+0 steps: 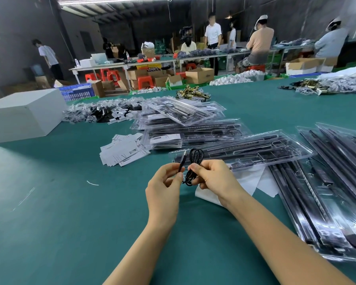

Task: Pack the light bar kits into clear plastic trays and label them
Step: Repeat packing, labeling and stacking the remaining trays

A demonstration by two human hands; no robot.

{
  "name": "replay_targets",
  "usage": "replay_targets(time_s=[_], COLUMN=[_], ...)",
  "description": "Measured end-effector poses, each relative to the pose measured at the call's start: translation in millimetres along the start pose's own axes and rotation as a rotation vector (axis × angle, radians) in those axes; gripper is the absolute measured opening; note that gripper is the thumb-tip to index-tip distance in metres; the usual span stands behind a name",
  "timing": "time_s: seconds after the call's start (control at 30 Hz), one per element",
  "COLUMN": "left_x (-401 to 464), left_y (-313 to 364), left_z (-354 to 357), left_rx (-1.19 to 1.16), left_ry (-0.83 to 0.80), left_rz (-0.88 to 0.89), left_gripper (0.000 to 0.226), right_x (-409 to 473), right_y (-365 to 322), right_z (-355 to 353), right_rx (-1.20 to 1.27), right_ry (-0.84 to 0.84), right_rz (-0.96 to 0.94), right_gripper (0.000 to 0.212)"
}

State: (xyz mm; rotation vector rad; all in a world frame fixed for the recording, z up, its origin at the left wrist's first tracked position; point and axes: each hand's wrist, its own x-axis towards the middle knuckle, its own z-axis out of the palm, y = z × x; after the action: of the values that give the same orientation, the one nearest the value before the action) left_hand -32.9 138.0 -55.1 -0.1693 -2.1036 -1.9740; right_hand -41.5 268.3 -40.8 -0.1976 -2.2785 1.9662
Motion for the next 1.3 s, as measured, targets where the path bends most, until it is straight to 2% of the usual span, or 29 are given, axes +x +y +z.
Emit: replay_targets(time_s=[0.13,0.33,0.57,0.7,0.87,1.1,1.17,1.23,1.3], left_x=[-0.3,-3.5,-4.4,-4.4,-5.8,-6.4,-5.5,-1.9,4.4], left_y=[0.9,0.8,-5.1,-6.3,-8.3,-5.9,-3.0,-0.6,-2.3], left_z=[1.6,5.4,6.0,5.9,8.5,10.9,11.8,8.2,-0.7], left_rx=[0.018,0.051,0.077,0.128,0.237,0.224,0.159,0.046,0.052], left_ry=[-0.018,-0.043,-0.048,-0.068,-0.138,-0.153,-0.161,-0.077,0.024], left_rz=[0.024,0.055,0.103,0.148,0.211,0.176,0.122,0.032,-0.023], left_gripper=[0.024,0.035,0.029,0.029,0.033,0.037,0.034,0.031,0.030], right_x=[-0.6,-1.1,-2.7,-4.8,-7.3,-8.7,-7.5,-5.4,-3.4], right_y=[0.3,-0.7,-6.7,-8.2,-6.9,-7.3,-11.3,-17.8,-23.7], right_z=[0.6,0.6,2.3,5.9,6.9,6.7,3.4,-5.6,-20.7], right_rx=[-0.024,-0.211,-0.300,-0.206,-0.085,0.006,0.012,0.011,0.012], right_ry=[-0.033,-0.060,-0.108,-0.107,0.003,0.053,0.052,0.060,0.076], right_rz=[-0.034,-0.092,-0.071,-0.013,0.027,0.054,0.062,0.085,0.138], right_gripper=[0.024,0.026,0.026,0.030,0.034,0.031,0.031,0.031,0.030])
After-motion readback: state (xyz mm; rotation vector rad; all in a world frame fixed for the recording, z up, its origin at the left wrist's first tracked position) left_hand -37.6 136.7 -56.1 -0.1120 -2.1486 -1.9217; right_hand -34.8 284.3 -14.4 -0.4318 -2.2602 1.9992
